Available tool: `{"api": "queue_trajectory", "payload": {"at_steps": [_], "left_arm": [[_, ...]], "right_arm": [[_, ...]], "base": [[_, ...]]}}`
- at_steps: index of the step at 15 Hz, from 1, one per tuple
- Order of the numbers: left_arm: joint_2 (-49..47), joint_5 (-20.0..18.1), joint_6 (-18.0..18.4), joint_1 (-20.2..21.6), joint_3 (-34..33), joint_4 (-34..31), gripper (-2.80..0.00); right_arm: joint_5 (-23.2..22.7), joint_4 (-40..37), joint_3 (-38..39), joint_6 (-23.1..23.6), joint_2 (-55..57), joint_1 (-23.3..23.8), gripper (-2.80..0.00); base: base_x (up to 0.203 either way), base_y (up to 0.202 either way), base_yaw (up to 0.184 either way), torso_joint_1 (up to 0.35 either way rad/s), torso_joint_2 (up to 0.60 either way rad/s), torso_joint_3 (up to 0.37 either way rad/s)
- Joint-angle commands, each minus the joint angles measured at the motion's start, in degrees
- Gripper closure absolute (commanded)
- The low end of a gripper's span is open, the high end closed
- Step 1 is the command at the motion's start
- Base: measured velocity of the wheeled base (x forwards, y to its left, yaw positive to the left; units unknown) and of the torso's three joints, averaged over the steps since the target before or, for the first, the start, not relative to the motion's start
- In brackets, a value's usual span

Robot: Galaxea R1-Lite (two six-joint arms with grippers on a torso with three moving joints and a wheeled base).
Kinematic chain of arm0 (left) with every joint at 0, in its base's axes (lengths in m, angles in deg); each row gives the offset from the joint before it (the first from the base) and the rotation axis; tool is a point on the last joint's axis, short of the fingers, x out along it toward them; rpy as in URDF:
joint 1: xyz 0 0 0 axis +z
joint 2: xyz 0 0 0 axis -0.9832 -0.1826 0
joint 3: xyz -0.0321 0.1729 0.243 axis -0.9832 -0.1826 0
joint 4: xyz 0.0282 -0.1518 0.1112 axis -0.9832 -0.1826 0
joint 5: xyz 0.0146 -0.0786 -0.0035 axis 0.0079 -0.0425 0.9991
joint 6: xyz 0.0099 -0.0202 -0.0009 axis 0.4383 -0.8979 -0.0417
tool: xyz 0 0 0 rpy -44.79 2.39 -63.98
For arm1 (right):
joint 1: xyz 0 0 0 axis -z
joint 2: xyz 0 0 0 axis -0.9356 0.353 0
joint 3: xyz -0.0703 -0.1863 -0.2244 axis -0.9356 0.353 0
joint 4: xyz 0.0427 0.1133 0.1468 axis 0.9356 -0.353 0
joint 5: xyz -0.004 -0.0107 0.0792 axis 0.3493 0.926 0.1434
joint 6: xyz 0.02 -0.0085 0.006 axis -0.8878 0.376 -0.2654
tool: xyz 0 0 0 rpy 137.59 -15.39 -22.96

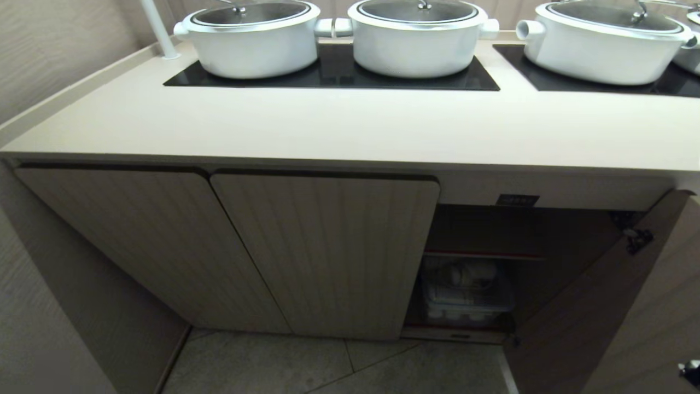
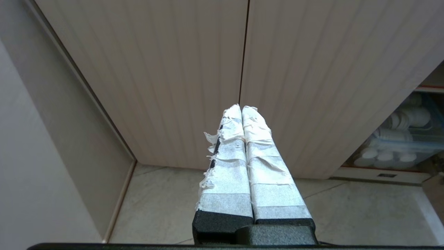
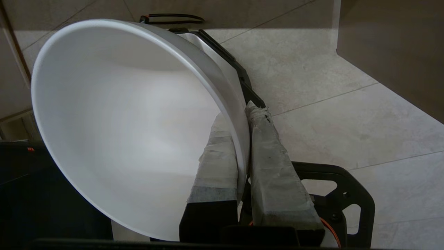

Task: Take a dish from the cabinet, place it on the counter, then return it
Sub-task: Put it back into the cabinet

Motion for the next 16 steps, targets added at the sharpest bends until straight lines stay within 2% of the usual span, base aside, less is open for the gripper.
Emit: {"api": "queue_trajectory", "payload": {"at_steps": [1,16], "left_arm": [[0.0,0.1,0.0,0.0,0.0,0.1,0.0],[0.0,0.1,0.0,0.0,0.0,0.1,0.0]], "right_arm": [[0.0,0.0,0.0,-0.1,0.3,0.0,0.0],[0.8,0.0,0.4,-0.2,0.5,0.0,0.0]], "base": [[0.0,0.0,0.0,-0.223,0.52,0.314],[0.0,0.0,0.0,-0.179,0.49,0.306]]}}
